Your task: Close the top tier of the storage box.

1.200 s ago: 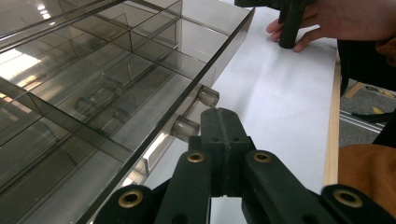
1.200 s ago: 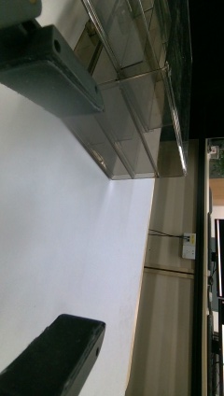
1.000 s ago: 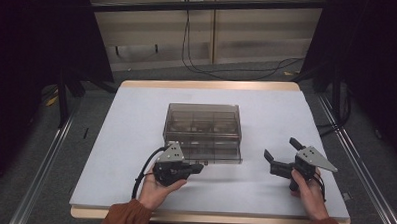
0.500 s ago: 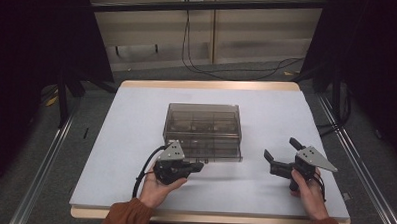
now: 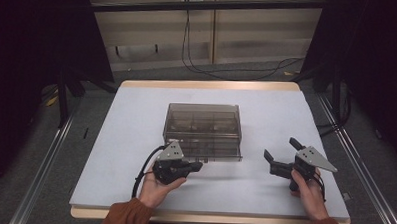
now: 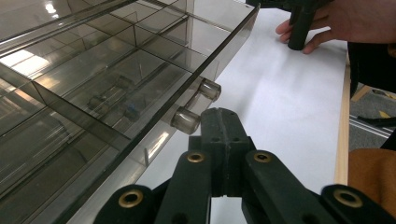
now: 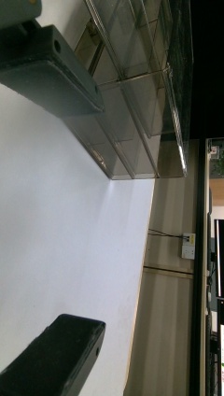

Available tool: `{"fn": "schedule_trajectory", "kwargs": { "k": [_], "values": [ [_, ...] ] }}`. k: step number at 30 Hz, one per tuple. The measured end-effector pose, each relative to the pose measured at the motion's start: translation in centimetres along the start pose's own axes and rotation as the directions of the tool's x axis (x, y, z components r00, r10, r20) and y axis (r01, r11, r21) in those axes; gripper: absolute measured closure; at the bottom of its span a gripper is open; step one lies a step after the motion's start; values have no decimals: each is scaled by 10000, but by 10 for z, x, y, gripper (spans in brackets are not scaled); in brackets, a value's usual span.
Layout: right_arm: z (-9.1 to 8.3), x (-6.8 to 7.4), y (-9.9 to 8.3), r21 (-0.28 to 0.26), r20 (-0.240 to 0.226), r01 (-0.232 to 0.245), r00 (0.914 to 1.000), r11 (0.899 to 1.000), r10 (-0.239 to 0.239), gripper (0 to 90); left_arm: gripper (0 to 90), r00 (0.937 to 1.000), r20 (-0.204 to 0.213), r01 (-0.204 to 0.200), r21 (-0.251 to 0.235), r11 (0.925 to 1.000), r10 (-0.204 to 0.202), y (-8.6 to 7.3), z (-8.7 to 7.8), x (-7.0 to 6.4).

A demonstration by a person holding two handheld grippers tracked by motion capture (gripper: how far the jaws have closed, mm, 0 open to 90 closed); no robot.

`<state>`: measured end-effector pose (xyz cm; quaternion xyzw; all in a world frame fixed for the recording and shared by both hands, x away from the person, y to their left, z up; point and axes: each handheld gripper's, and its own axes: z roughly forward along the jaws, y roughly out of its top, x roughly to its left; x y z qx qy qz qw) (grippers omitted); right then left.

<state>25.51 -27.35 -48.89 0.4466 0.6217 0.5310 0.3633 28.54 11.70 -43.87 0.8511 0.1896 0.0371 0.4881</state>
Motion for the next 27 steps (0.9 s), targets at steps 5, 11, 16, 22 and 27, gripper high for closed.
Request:
{"fn": "schedule_trajectory", "kwargs": {
  "k": [5,11,16,22,27],
  "values": [
    [0,0,0,5,4,-1,10000,10000,1,0,900,10000,-8,12,24,10000,-12,-1,0,0],
    [0,0,0,5,0,0,10000,10000,0,0,900,9999,-115,110,-52,9999,-111,0,-2,0],
    [0,0,0,-6,10,43,10000,10000,-43,0,900,9997,-195,168,-34,9999,-169,0,-3,1],
    [0,0,0,-13,-15,13,10000,10000,-13,0,900,9996,-205,190,-47,9998,-191,0,-4,2],
    [0,-1,0,44,-20,-56,10000,10000,56,0,900,9996,-208,181,-56,9998,-182,0,-4,2]
  ]
}}
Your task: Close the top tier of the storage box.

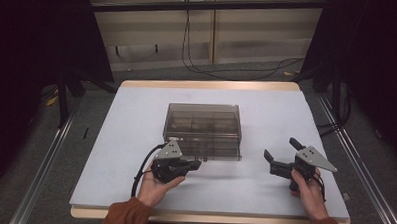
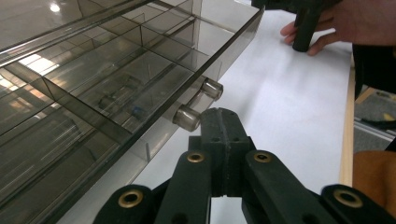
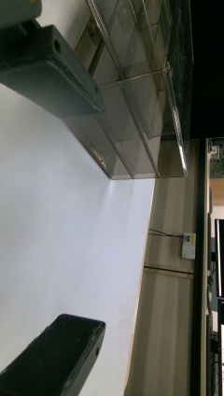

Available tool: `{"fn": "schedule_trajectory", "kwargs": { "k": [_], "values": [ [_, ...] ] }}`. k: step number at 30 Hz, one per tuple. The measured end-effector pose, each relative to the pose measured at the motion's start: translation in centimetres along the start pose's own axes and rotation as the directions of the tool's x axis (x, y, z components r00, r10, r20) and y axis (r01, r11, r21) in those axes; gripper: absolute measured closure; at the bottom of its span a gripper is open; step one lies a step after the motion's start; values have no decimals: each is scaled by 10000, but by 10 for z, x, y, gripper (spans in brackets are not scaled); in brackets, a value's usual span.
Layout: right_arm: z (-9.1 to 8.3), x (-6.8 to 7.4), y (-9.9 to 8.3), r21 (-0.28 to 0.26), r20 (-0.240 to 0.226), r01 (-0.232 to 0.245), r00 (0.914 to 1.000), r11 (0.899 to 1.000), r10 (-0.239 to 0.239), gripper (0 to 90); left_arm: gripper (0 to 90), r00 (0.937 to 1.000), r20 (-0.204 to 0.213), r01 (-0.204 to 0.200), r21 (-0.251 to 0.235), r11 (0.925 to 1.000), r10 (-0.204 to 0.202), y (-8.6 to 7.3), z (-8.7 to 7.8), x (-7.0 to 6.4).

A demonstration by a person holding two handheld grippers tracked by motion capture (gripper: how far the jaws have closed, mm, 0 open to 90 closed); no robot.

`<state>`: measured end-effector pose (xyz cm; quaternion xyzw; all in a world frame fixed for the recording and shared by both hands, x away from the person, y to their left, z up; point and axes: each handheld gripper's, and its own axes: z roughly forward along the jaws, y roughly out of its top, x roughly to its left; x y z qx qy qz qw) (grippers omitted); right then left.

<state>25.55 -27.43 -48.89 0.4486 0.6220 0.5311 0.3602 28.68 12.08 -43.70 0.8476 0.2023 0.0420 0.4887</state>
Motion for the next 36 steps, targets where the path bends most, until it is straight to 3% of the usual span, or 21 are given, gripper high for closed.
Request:
{"fn": "schedule_trajectory", "kwargs": {
  "k": [9,36],
  "values": [
    [0,1,0,-34,69,50,10000,10000,-49,0,900,9997,123,217,-168,9996,-215,3,0,2],
    [0,1,0,-23,48,16,10000,10000,-16,0,900,9999,42,117,-108,9999,-117,7,7,6]
  ]
}}
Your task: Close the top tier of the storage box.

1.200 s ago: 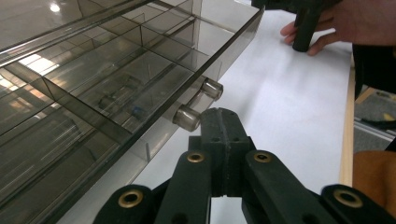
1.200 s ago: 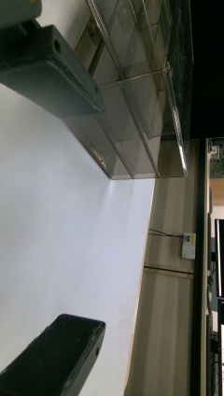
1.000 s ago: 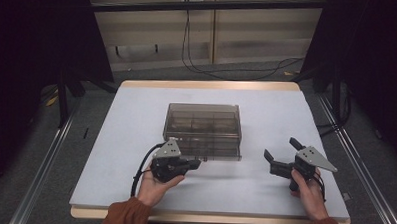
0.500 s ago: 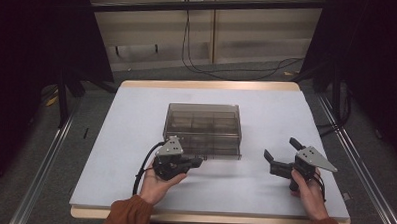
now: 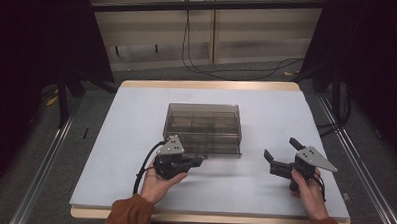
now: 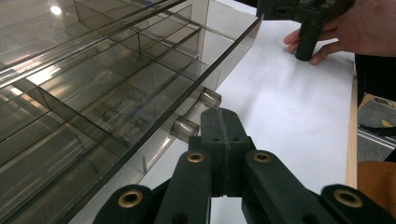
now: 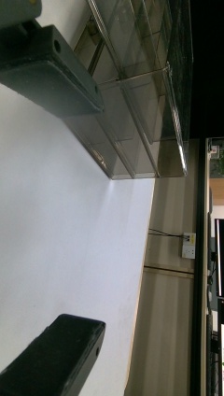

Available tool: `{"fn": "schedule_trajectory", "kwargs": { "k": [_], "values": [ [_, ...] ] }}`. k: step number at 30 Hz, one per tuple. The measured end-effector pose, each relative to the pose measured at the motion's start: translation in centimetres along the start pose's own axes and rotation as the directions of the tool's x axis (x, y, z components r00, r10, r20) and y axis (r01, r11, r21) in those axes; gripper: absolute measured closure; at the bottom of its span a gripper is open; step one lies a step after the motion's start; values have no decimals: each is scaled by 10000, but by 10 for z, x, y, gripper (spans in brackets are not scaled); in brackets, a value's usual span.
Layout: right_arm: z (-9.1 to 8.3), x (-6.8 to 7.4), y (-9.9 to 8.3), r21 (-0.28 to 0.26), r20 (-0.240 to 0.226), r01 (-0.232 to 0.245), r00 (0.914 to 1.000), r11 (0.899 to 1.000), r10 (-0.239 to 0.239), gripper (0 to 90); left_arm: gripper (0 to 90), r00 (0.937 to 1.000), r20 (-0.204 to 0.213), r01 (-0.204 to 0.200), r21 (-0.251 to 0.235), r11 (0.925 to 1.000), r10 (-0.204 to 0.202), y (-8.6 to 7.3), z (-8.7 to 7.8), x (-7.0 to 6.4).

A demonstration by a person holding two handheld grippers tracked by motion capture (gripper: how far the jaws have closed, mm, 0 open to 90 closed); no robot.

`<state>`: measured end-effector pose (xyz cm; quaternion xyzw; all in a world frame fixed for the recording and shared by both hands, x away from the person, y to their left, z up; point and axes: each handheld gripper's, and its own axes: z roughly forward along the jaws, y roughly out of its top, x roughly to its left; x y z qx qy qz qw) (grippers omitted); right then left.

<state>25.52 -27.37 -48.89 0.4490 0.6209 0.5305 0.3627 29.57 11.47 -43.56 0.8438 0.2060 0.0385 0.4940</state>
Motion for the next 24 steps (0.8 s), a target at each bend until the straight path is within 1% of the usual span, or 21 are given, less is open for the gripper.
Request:
{"fn": "schedule_trajectory", "kwargs": {
  "k": [2,9,10,12,13,15,19,24],
  "values": [
    [0,0,0,-13,-2,48,10000,10000,-48,0,900,10000,2,63,-34,10000,-63,0,0,0],
    [0,0,0,-22,6,50,10000,10000,-50,0,900,10000,-66,44,-1,10000,-44,0,0,1],
    [0,0,0,-19,6,46,10000,10000,-46,0,900,9999,-69,153,-36,9999,-153,0,0,1],
    [0,0,0,-23,4,46,10000,10000,-46,0,900,9998,-90,168,3,9999,-168,0,0,2],
    [0,0,0,-18,-2,42,10000,10000,-42,0,900,9999,-96,68,44,10000,-68,0,0,3],
    [0,0,0,-18,1,44,10000,10000,-44,0,900,9999,-90,147,-12,9999,-147,0,0,3],
    [0,0,0,-14,2,33,10000,10000,-33,0,900,9998,-139,161,-7,9999,-161,0,0,4],
    [0,0,0,-12,2,38,10000,10000,-38,0,900,9999,-113,95,20,10000,-95,1,1,4]
  ]
}}
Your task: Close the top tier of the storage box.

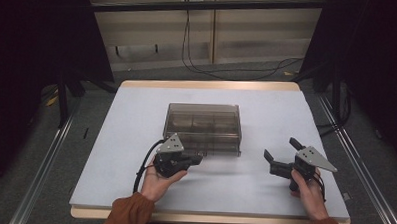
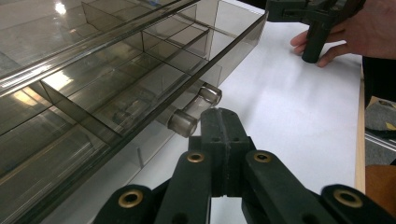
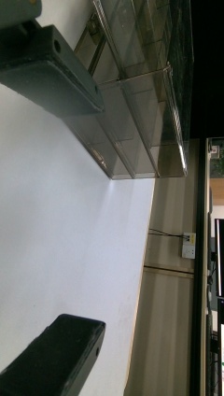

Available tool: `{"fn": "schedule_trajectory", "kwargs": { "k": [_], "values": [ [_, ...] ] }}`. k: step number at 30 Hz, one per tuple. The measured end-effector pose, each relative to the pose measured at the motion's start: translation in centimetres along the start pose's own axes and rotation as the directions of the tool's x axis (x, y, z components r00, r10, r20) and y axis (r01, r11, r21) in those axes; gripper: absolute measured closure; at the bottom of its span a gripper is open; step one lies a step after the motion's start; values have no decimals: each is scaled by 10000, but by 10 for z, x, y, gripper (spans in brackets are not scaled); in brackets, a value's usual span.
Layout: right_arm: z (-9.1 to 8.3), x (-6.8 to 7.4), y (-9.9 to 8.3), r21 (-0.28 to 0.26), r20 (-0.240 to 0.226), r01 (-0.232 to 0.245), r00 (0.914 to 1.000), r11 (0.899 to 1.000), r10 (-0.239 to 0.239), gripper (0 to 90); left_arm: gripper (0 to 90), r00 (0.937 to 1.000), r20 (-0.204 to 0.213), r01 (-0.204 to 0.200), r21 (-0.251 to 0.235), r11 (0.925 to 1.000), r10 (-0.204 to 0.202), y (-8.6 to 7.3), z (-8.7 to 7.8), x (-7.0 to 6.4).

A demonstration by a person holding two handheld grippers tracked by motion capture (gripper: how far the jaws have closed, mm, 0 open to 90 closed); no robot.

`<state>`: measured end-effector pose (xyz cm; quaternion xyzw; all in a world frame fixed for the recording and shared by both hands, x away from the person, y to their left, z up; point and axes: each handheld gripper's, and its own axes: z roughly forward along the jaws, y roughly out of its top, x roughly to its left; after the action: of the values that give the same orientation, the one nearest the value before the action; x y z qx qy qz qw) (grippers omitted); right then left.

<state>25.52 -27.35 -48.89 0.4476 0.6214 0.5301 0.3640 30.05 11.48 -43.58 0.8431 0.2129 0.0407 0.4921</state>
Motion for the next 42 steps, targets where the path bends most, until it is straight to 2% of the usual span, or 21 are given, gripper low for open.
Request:
{"fn": "schedule_trajectory", "kwargs": {
  "k": [24,42],
  "values": [
    [0,0,0,5,-2,5,10000,10000,-5,0,900,9998,-151,85,-166,9998,-87,3,4,6],
    [0,0,0,8,-6,-20,10000,10000,20,0,900,9994,-344,83,-57,9999,-85,5,6,9]
  ]
}}
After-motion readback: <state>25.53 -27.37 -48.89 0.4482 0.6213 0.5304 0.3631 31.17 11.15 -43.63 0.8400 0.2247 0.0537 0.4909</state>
